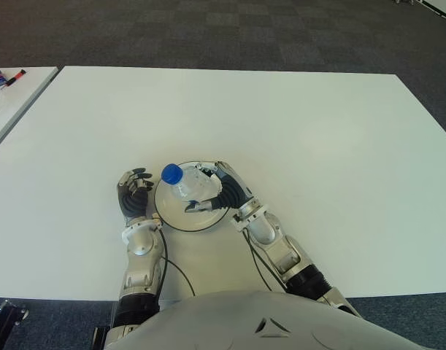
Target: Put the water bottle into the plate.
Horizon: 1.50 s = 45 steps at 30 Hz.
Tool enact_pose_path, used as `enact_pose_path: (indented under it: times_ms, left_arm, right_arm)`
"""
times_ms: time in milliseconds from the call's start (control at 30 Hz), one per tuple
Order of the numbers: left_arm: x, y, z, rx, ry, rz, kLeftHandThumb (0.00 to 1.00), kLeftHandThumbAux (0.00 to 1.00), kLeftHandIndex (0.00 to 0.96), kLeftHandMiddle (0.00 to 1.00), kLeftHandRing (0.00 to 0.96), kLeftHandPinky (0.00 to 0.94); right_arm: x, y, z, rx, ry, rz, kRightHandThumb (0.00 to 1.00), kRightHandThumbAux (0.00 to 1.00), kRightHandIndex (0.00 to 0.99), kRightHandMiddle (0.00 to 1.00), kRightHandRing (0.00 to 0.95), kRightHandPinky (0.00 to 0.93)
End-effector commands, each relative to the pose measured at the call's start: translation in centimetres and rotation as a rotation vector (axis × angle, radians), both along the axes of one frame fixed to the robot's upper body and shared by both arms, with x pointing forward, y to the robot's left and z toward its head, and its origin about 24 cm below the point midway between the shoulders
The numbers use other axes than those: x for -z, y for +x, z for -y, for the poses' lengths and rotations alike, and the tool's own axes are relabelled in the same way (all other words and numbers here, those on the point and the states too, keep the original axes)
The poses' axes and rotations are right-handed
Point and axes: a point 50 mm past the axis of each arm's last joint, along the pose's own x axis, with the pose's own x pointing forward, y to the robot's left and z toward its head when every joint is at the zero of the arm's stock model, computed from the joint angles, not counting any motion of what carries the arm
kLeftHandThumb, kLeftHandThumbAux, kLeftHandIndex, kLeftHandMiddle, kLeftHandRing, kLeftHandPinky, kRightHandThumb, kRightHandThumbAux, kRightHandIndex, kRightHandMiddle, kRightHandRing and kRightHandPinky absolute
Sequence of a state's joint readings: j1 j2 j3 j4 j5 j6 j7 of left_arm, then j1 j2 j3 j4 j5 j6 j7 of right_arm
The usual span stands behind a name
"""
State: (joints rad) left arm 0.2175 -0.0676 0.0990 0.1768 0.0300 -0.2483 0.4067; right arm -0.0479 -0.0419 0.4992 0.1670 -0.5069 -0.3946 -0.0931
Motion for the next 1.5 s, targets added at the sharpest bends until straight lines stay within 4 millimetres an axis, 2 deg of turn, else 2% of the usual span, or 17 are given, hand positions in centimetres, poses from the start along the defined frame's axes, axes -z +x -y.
enact_pose_path:
  times_ms: [33, 667, 1500]
  left_arm:
    - [0.9, -0.2, 1.2, -0.01, -0.065, -0.042, 0.832, 0.679, 0.402, 0.491, 0.577, 0.532]
    - [0.9, -0.1, 1.7, -0.01, -0.075, -0.04, 0.831, 0.68, 0.395, 0.499, 0.587, 0.513]
    - [0.9, -0.1, 2.1, 0.006, -0.072, -0.035, 0.831, 0.679, 0.4, 0.492, 0.573, 0.508]
  right_arm:
    - [-0.5, 0.7, -0.3, 0.015, 0.021, 0.014, 0.858, 0.672, 0.414, 0.541, 0.904, 0.882]
    - [-0.1, 2.7, -0.9, -0.01, -0.017, 0.03, 0.857, 0.673, 0.411, 0.542, 0.906, 0.885]
    - [1.6, 3.7, -0.9, -0.087, -0.114, -0.013, 0.857, 0.672, 0.414, 0.542, 0.911, 0.888]
